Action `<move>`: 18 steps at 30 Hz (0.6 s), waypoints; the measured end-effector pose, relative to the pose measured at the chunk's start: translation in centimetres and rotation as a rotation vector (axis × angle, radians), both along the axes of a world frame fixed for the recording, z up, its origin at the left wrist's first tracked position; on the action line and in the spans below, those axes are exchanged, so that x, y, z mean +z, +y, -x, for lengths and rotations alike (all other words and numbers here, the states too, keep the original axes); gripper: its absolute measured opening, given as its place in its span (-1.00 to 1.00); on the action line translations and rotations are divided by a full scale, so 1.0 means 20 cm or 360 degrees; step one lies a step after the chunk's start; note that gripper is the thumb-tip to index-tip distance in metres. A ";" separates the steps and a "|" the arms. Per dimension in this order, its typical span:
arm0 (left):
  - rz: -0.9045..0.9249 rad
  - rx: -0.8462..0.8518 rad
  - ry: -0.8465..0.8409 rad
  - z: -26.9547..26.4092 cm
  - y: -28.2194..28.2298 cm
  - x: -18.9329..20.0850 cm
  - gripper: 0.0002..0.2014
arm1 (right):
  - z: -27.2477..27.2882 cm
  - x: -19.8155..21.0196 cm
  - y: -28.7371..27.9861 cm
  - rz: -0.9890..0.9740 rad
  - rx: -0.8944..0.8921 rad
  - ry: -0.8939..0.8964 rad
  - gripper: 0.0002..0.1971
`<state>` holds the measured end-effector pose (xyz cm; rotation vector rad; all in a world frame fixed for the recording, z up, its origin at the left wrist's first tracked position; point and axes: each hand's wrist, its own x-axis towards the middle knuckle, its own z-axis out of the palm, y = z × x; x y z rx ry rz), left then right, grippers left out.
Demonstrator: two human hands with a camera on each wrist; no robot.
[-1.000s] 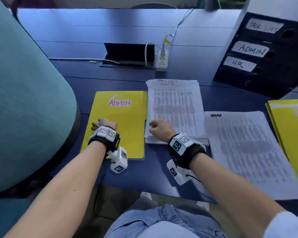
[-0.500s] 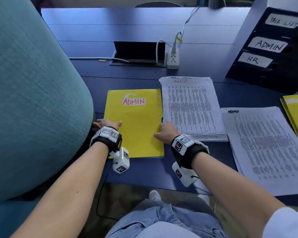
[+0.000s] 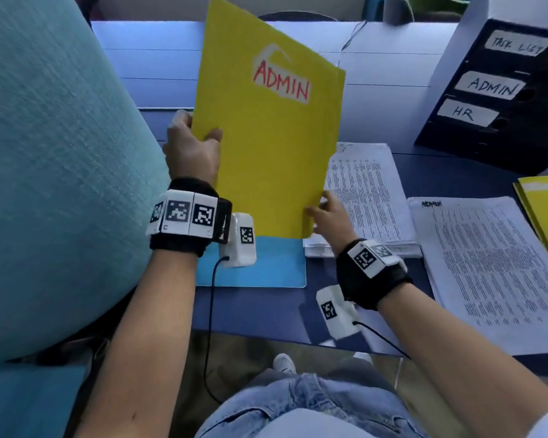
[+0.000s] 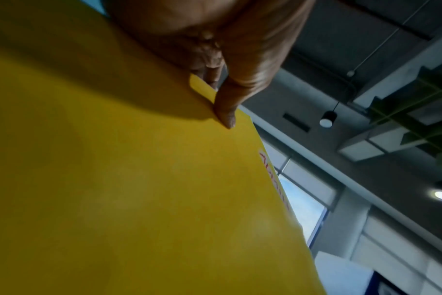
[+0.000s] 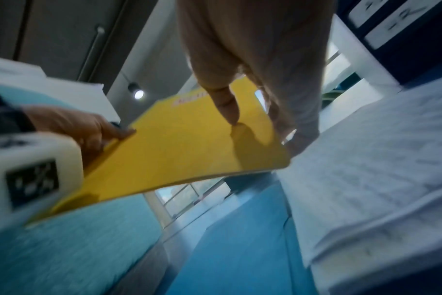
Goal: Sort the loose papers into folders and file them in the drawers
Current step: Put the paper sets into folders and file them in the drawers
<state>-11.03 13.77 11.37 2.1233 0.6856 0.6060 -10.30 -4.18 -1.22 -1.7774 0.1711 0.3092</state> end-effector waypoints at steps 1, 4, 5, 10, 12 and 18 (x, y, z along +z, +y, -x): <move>0.0059 -0.0021 0.0016 -0.01 -0.03 -0.02 -0.69 | -0.01 0.01 -0.05 -0.0010 -0.0129 -0.0075 -0.56; 0.0235 -0.0236 0.0208 -0.04 -0.16 -0.18 -0.47 | 0.00 0.01 -0.20 0.0141 -0.0374 -0.0170 -0.44; 0.0258 -0.0366 0.0304 -0.04 -0.21 -0.24 -0.35 | 0.01 -0.01 -0.25 0.0217 -0.0419 -0.0169 -0.41; 0.0102 -0.0746 0.0885 -0.02 -0.41 -0.50 0.11 | 0.08 -0.08 -0.41 0.0538 -0.0462 0.0054 -0.36; 0.0035 -0.0869 0.1061 -0.01 -0.45 -0.58 0.17 | 0.10 -0.10 -0.46 0.0614 -0.0432 0.0140 -0.36; -0.0393 -0.1307 0.1588 0.09 -0.50 -0.80 0.31 | 0.14 -0.15 -0.48 0.0967 -0.0221 0.0275 -0.47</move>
